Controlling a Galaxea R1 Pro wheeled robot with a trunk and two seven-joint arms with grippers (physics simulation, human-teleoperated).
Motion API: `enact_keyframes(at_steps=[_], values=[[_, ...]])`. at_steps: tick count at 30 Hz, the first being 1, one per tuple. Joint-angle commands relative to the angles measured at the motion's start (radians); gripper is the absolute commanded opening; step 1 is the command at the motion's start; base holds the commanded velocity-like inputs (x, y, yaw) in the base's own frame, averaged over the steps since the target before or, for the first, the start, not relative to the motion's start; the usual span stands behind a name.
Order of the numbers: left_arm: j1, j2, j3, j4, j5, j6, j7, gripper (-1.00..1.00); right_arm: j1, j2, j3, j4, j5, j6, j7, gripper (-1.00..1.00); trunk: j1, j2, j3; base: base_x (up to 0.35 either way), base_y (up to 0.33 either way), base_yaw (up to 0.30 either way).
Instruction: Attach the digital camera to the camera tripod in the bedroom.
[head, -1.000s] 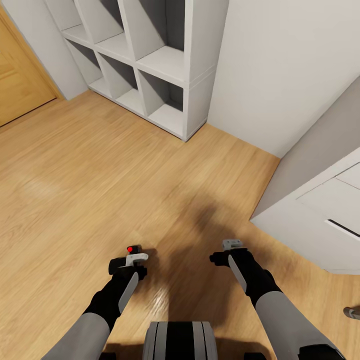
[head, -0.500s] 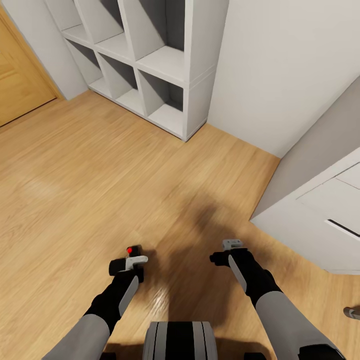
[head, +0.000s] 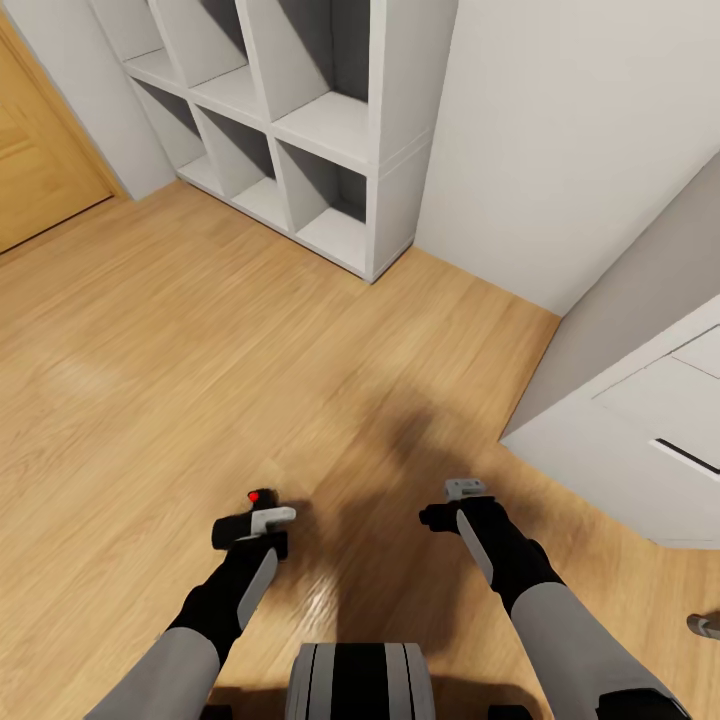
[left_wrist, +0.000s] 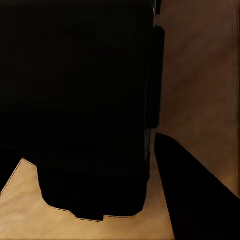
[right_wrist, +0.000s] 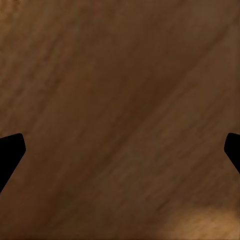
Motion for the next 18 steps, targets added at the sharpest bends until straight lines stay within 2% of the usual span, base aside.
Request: enact_keyframes(at_steps=[1,2,5,6,7,12,13,14,18], values=[[0.0,0.0,-0.005,-0.042,0.008,0.009,0.008,-1.0,0.0,0.0,0.002,-0.001,-0.004,0.005,-0.003,1.0,0.0,0.0,-0.001,0.0,0.0,0.0],[0.0,0.0,-0.004,-0.059,0.008,0.012,0.008,-1.0,0.0,0.0,0.002,-0.001,-0.005,0.005,-0.003,1.0,0.0,0.0,-0.001,0.0,0.0,0.0],[0.0,-0.003,-0.006,-0.214,0.005,0.042,0.018,-1.0,0.0,-0.001,0.001,-0.001,-0.005,0.005,-0.002,1.0,0.0,0.0,-0.001,0.0,0.0,0.0],[0.0,-0.047,-0.012,-0.613,0.032,0.405,0.08,-1.0,0.0,-0.002,0.001,-0.007,-0.015,0.01,0.013,1.0,0.0,0.0,-0.001,0.0,0.0,0.0],[0.0,-0.05,-0.012,-0.616,0.04,0.414,0.08,-1.0,0.0,-0.002,0.0,-0.008,-0.015,0.011,0.013,1.0,0.0,0.0,-0.001,0.0,0.0,0.0],[0.001,-0.057,-0.012,-0.621,0.16,0.443,0.082,-1.0,0.0,-0.009,0.0,-0.014,-0.018,0.019,0.015,1.0,0.0,0.0,-0.001,0.0,0.0,0.0],[0.002,-0.057,-0.013,-0.622,0.194,0.445,0.083,-1.0,0.0,-0.011,0.0,-0.015,-0.019,0.02,0.017,1.0,0.0,0.0,-0.001,0.0,0.0,0.0],[0.003,-0.057,-0.013,-0.625,0.258,0.446,0.088,-1.0,0.0,-0.014,0.0,-0.016,-0.019,0.021,0.033,1.0,0.0,0.0,-0.001,0.0,0.0,0.0],[0.003,-0.057,-0.014,-0.625,0.278,0.447,0.117,-1.0,0.0,-0.015,0.0,-0.017,-0.018,0.023,0.052,1.0,0.0,0.0,-0.001,0.0,0.0,0.0]])
